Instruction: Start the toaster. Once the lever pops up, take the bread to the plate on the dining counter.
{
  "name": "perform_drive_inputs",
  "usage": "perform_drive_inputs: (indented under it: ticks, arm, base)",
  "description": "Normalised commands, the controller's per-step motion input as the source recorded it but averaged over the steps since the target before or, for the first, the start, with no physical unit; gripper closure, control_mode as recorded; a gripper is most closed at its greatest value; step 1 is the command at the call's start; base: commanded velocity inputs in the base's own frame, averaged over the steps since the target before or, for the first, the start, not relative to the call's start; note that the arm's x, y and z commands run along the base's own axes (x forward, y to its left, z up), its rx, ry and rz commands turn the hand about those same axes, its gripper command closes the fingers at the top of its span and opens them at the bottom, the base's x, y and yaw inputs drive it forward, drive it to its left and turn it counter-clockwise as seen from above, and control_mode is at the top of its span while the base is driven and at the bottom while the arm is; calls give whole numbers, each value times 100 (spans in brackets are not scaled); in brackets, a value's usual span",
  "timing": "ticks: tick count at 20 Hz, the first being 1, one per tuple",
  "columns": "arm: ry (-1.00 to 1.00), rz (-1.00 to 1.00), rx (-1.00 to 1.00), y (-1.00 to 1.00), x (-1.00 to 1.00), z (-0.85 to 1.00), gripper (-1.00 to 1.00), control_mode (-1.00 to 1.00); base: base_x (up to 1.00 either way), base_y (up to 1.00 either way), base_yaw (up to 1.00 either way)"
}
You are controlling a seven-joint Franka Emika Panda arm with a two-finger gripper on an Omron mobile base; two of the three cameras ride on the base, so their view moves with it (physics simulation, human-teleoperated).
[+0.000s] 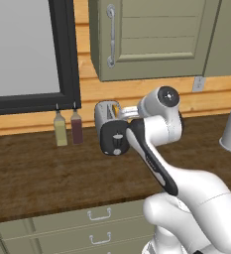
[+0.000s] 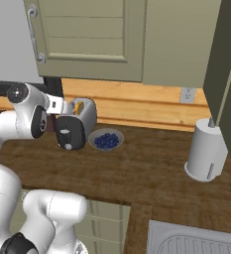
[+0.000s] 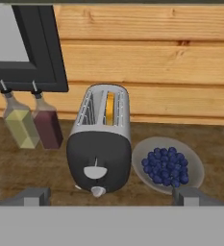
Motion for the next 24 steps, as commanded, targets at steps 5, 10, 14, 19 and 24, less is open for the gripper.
perform_drive_inputs:
  ticks: [5,10,14,19,24]
  arm:
    - [0,2,0,-3,5,0,-100,-100]
    - [0,0,0,0,1,-2,-100,-100]
    - [0,0,0,0,0,-7,-100,-100]
    - [0,0,0,0,0,-5,-100,-100]
    - [0,0,0,0,0,0,-100,-100]
  base:
    - [0,0,0]
    - [0,0,0]
    - [0,0,0]
    - [0,0,0]
    - [0,0,0]
